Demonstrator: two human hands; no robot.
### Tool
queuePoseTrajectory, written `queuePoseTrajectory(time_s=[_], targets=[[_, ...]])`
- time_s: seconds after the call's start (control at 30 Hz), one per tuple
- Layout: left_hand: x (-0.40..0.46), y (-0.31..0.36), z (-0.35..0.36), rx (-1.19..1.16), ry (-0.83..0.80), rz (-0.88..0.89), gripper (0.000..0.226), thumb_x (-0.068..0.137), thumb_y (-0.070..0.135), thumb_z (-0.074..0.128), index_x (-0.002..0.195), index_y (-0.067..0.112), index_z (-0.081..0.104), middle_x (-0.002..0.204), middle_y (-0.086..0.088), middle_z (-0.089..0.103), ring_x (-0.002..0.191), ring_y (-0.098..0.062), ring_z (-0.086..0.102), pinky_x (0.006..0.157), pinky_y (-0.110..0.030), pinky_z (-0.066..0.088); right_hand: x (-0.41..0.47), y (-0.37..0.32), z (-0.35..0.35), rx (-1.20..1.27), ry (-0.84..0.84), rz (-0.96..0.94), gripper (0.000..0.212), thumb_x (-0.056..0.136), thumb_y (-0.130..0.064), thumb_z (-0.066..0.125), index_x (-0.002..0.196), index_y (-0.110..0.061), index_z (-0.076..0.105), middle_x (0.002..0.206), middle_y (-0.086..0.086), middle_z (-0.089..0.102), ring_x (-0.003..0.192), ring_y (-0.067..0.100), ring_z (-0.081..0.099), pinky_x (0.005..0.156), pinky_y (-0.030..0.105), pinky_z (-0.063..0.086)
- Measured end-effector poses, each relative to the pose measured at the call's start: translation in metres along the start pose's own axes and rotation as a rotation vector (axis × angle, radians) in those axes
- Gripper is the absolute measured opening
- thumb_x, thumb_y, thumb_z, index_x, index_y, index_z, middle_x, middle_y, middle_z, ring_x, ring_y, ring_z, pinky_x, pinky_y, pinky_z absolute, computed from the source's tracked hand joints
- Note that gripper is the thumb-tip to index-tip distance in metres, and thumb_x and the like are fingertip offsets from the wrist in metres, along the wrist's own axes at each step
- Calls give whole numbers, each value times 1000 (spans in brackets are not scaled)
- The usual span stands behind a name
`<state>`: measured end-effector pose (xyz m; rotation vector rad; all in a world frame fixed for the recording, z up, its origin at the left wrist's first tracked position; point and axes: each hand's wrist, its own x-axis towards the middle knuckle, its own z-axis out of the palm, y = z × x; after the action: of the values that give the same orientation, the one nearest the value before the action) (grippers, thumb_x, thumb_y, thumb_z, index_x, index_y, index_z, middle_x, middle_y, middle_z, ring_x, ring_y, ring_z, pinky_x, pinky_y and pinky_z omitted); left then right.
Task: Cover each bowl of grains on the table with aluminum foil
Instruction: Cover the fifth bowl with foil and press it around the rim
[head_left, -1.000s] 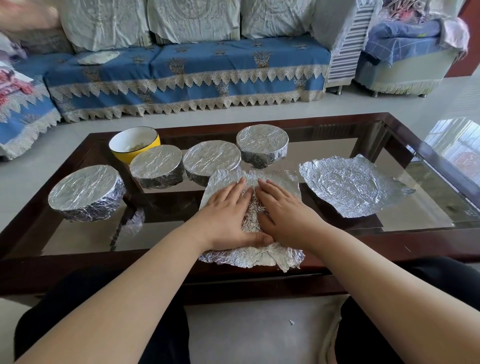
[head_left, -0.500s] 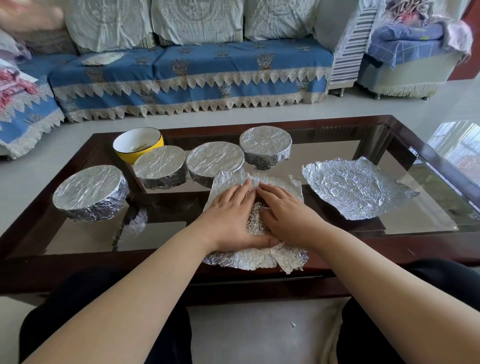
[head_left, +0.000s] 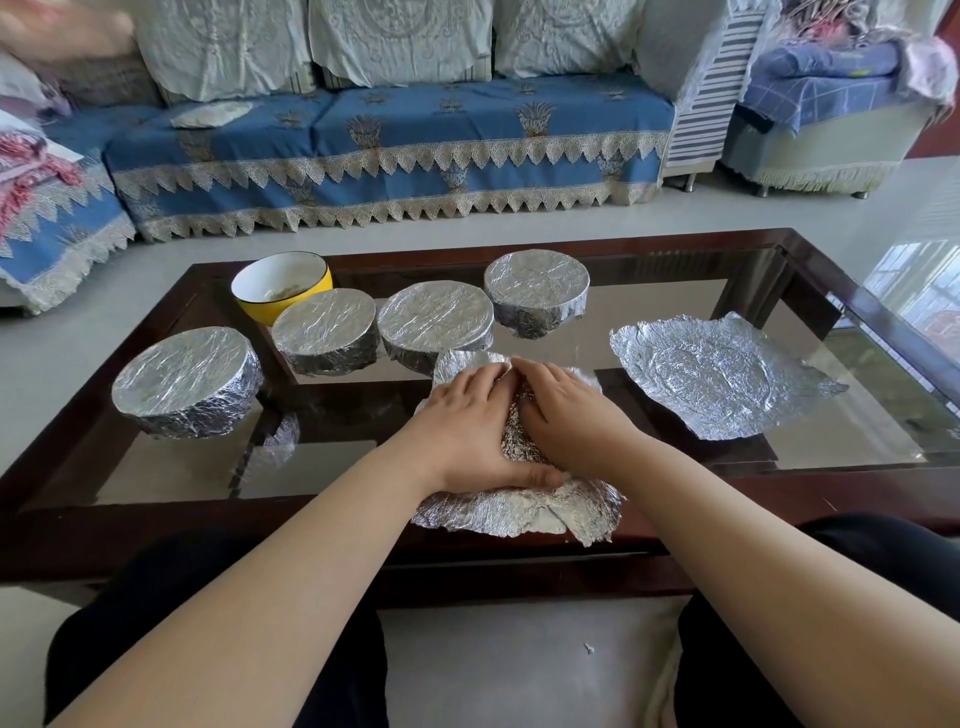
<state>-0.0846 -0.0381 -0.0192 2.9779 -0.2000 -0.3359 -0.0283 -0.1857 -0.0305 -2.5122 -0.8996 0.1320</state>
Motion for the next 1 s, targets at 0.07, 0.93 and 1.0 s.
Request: queuePoseTrajectory(time_s=[0.07, 0.93, 1.0], targets=[[-1, 1, -1, -15, -10, -7, 136, 56, 98, 35, 156, 19, -13, 164, 3, -14, 151, -21, -12, 122, -47, 0, 1, 0, 1, 50, 6, 17, 53, 98, -21, 38, 150, -16, 28, 152, 5, 38, 141, 21, 32, 112, 34, 25], [-29, -12, 29, -297, 262, 65, 130, 52, 94, 49, 157, 37, -2, 161, 16, -19, 150, -12, -15, 121, -47, 7, -8, 8, 13, 241, 160, 75, 47, 95, -13, 42, 142, -18, 44, 144, -3, 46, 133, 13, 40, 104, 27, 33], [-30, -13, 36, -335, 323, 75, 126, 56, 90, 56, 157, 34, 8, 163, 15, -8, 149, -7, -5, 120, -40, 11, -9, 7, 14, 276, 178, 93, 45, 96, -14, 40, 141, -18, 43, 144, -2, 47, 133, 14, 41, 102, 27, 33]])
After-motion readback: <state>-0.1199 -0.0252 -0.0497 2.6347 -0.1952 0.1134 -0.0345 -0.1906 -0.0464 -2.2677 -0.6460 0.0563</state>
